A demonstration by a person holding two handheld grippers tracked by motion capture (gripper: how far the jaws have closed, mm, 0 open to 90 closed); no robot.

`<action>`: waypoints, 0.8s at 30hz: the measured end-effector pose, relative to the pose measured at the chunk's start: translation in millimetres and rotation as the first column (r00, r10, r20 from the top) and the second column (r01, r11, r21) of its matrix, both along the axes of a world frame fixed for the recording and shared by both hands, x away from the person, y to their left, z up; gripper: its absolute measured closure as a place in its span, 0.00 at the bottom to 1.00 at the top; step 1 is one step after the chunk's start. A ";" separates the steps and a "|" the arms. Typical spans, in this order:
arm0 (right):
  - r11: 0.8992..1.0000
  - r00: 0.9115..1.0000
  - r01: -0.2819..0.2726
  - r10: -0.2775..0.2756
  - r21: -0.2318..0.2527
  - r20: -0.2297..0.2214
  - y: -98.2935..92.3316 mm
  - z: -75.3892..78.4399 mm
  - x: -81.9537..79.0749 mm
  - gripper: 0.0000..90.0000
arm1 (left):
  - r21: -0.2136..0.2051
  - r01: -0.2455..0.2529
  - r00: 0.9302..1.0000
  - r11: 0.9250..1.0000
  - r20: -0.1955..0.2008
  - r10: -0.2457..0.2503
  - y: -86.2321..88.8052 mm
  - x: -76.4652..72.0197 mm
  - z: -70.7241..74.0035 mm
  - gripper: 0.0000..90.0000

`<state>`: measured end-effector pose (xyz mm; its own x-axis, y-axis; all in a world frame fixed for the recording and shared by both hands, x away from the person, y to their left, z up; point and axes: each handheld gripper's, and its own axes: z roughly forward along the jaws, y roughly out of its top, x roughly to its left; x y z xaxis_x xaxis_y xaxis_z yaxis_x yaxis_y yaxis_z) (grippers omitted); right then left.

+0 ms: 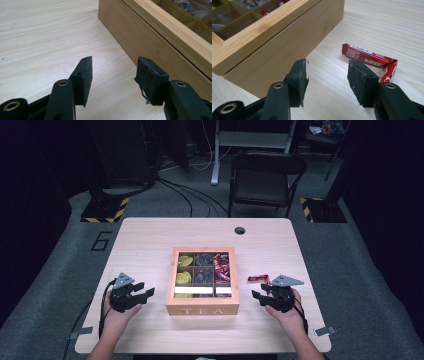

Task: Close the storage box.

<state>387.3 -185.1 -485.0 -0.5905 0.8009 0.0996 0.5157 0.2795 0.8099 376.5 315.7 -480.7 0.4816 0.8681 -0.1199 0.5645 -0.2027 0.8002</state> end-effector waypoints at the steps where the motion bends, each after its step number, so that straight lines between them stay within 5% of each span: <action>1: 1.000 1.000 0.003 -0.003 -0.001 0.001 -0.5 -0.7 0.5 0.54 | 0.001 -0.004 1.000 1.000 -0.001 0.004 0.1 0.2 -1.2 0.52; 15: 1.000 1.000 0.010 -0.010 -0.003 -0.024 -0.6 -8.0 5.3 0.53 | 0.003 -0.010 1.000 1.000 -0.014 0.010 2.5 0.4 -9.4 0.49; 24: 1.000 1.000 0.006 -0.005 0.016 -0.014 0.8 -2.9 0.8 0.52 | -0.003 0.019 1.000 1.000 -0.002 -0.019 -6.5 -7.6 1.0 0.49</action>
